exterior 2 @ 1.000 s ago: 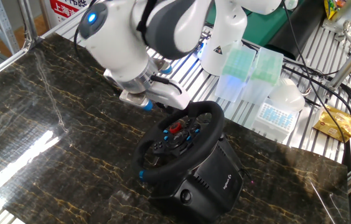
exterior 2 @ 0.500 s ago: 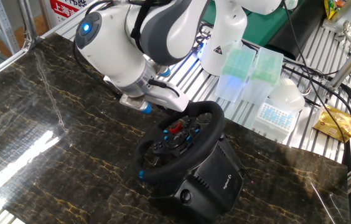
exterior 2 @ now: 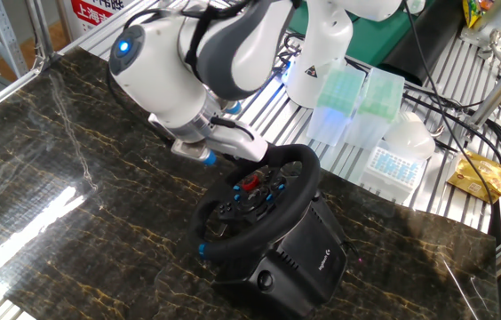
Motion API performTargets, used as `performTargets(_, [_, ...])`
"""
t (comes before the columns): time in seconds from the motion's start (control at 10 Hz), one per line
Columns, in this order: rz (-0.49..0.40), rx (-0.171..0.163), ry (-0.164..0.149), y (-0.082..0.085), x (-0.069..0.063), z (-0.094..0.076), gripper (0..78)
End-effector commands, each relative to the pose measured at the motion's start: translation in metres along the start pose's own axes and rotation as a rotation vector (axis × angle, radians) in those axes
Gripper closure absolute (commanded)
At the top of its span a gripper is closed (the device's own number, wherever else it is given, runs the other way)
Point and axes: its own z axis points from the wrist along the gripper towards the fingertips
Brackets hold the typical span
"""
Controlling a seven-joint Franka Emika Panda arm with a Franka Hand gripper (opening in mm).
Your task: Rotate the steering wheel 90 degrees clockwise
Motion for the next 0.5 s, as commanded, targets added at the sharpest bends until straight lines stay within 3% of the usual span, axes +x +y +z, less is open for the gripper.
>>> performTargets(0.1, [-0.047, -0.020, -0.001, -0.001, 0.002, 0.001, 77.6])
performTargets(0.5, [-0.033, -0.050, 0.006, 0.010, 0.011, 0.011, 77.6])
